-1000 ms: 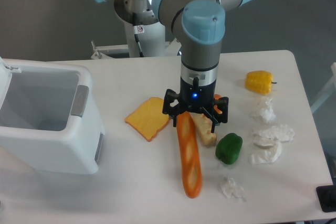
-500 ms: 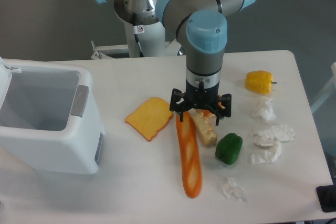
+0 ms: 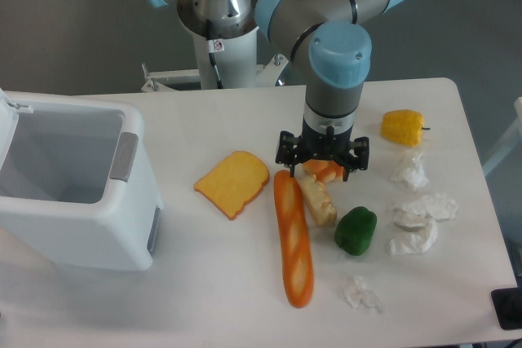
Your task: Pick up the long bread
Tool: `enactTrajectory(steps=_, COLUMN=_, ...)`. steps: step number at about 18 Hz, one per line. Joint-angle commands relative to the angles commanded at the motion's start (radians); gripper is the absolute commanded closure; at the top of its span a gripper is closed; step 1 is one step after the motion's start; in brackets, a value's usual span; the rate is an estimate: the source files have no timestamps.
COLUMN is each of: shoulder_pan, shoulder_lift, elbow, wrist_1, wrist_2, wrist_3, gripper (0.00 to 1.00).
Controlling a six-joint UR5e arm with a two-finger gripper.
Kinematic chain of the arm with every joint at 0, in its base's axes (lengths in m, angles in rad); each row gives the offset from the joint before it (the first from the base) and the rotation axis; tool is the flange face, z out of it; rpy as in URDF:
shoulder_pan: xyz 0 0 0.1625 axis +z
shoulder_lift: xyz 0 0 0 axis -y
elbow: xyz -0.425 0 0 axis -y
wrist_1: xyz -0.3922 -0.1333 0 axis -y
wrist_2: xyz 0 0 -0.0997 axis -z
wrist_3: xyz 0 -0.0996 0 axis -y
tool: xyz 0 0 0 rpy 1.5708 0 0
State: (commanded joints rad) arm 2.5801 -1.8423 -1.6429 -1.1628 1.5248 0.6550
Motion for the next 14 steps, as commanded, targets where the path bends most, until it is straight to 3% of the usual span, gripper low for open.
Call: enactTrajectory(steps=14, shoulder_pan=0.022, shoulder_lift=-0.072, elbow=-0.029, wrist_1=0.009, wrist_2=-0.002, wrist_3=0.000, gripper=0.00)
